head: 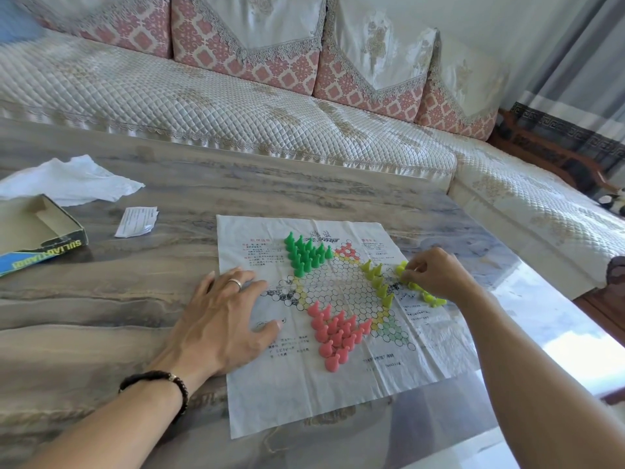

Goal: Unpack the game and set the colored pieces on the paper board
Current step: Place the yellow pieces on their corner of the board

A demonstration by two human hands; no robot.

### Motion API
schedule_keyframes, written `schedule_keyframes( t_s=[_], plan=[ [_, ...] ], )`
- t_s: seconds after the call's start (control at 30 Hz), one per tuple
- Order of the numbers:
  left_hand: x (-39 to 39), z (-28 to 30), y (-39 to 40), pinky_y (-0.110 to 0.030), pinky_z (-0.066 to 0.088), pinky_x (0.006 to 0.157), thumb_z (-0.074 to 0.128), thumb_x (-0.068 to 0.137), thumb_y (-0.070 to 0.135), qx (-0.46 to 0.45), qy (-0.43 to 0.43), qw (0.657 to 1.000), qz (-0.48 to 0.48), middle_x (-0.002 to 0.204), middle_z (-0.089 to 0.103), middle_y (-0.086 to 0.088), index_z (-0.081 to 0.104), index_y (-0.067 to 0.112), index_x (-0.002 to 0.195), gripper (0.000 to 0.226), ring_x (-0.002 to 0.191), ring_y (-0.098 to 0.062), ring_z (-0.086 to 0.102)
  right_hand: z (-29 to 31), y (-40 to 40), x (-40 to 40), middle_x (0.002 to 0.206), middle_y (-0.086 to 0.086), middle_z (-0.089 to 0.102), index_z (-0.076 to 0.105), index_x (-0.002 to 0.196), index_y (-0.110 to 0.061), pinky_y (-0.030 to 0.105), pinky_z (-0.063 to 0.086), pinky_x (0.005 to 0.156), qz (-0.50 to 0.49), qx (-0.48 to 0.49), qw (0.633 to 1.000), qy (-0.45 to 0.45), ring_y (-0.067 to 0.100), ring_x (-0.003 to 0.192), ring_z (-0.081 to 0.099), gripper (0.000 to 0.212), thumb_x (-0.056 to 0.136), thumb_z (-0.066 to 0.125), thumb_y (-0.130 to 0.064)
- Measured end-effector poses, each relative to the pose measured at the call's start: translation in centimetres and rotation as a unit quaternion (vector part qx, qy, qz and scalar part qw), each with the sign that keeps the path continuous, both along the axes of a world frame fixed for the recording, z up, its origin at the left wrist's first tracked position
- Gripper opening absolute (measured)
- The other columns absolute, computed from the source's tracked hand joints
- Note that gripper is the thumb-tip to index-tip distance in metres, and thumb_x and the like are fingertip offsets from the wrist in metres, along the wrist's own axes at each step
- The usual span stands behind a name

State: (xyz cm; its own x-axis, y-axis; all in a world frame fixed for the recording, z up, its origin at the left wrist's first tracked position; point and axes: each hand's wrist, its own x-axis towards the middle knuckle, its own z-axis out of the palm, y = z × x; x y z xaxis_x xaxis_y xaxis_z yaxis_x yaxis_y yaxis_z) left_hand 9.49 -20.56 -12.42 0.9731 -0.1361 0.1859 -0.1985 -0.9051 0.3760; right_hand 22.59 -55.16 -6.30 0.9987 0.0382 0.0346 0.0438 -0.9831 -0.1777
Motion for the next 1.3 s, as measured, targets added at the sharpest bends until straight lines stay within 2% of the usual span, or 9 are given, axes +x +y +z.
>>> schedule_keyframes(
  t_s=[0.17,0.43,0.57,0.63,0.7,0.83,0.97,1.1,1.3],
  plan=[
    [-0.1,0.0,0.0,-0.039,0.011,0.118,0.030,0.074,0.071,0.006,0.002,1.000,-0.002,0.151,0.033,0.006,0.038,0.030,0.142,0.080,0.143,-0.010,0.018,-1.0,0.9,0.1,0.068,-0.006,0.067,0.061,0.065,-0.030,0.037,0.058,0.064,-0.033,-0.038,0.999,-0.019,0.012,0.063,0.064,0.024,0.079,0.071,-0.047],
    [0.0,0.0,0.0,-0.039,0.010,0.118,0.027,0.072,0.072,0.005,0.003,1.000,0.000,0.151,0.033,0.006,0.039,0.029,0.142,0.082,0.143,-0.010,0.018,-1.3,2.2,-0.1,0.077,0.004,0.066,0.063,0.078,-0.022,0.033,0.054,0.060,-0.076,-0.056,0.996,-0.009,0.023,0.070,0.062,0.004,0.081,0.061,-0.022],
    [0.0,0.1,0.0,-0.039,0.010,0.118,0.027,0.072,0.071,0.005,0.004,1.000,-0.002,0.152,0.032,0.006,0.038,0.029,0.143,0.083,0.144,-0.010,0.017,-0.4,1.5,-0.5,0.083,0.004,0.064,0.058,0.089,-0.020,0.031,0.050,0.064,-0.129,0.016,0.991,-0.034,0.027,0.076,0.063,0.010,0.079,0.058,-0.018],
    [0.0,0.1,-0.1,-0.039,0.010,0.118,0.026,0.072,0.071,0.004,0.005,1.000,-0.001,0.152,0.032,0.006,0.038,0.029,0.143,0.083,0.144,-0.010,0.017,0.2,1.2,-0.6,0.078,0.008,0.059,0.059,0.084,-0.016,0.029,0.044,0.062,-0.149,0.094,0.982,-0.066,0.026,0.073,0.058,0.011,0.077,0.053,-0.010],
    [0.0,0.2,-0.1,-0.039,0.010,0.118,0.026,0.071,0.071,0.001,0.005,1.000,-0.002,0.152,0.032,0.005,0.039,0.029,0.142,0.084,0.144,-0.010,0.017,0.5,1.3,-0.9,0.071,0.006,0.058,0.060,0.074,-0.009,0.029,0.041,0.061,-0.149,0.188,0.967,-0.085,0.022,0.066,0.052,0.010,0.079,0.052,-0.004],
    [0.0,0.1,0.0,-0.039,0.009,0.119,0.026,0.072,0.071,0.004,0.010,1.000,-0.002,0.153,0.030,0.007,0.036,0.030,0.143,0.083,0.144,-0.010,0.016,0.1,2.4,-2.1,0.077,-0.003,0.064,0.067,0.087,-0.015,0.028,0.043,0.061,-0.105,0.289,0.948,-0.076,0.012,0.064,0.054,0.009,0.088,0.061,-0.009],
    [0.0,0.1,-0.1,-0.039,0.010,0.119,0.025,0.071,0.072,0.007,0.007,1.000,0.000,0.152,0.032,0.007,0.038,0.030,0.143,0.084,0.143,-0.009,0.018,-0.5,2.7,-2.2,0.075,-0.003,0.065,0.070,0.088,-0.016,0.022,0.044,0.057,-0.077,0.270,0.956,-0.082,0.011,0.063,0.056,0.006,0.087,0.066,-0.011],
    [0.0,0.1,-0.1,-0.038,0.009,0.119,0.024,0.070,0.072,0.004,0.007,1.000,0.001,0.151,0.032,0.007,0.039,0.030,0.142,0.085,0.143,-0.009,0.018,-1.1,3.1,-2.4,0.062,-0.005,0.060,0.072,0.083,-0.015,0.019,0.039,0.050,-0.065,0.236,0.968,-0.062,0.007,0.051,0.048,0.004,0.085,0.069,-0.012],
    [-0.1,0.2,-0.1,-0.038,0.008,0.119,0.023,0.069,0.073,-0.001,0.008,1.000,0.002,0.152,0.032,0.007,0.039,0.030,0.142,0.086,0.143,-0.009,0.017,-1.5,3.6,-2.6,0.072,-0.004,0.064,0.072,0.084,-0.013,0.019,0.043,0.060,-0.042,0.148,0.987,-0.040,0.009,0.068,0.057,0.004,0.085,0.069,-0.012]
  ],
)
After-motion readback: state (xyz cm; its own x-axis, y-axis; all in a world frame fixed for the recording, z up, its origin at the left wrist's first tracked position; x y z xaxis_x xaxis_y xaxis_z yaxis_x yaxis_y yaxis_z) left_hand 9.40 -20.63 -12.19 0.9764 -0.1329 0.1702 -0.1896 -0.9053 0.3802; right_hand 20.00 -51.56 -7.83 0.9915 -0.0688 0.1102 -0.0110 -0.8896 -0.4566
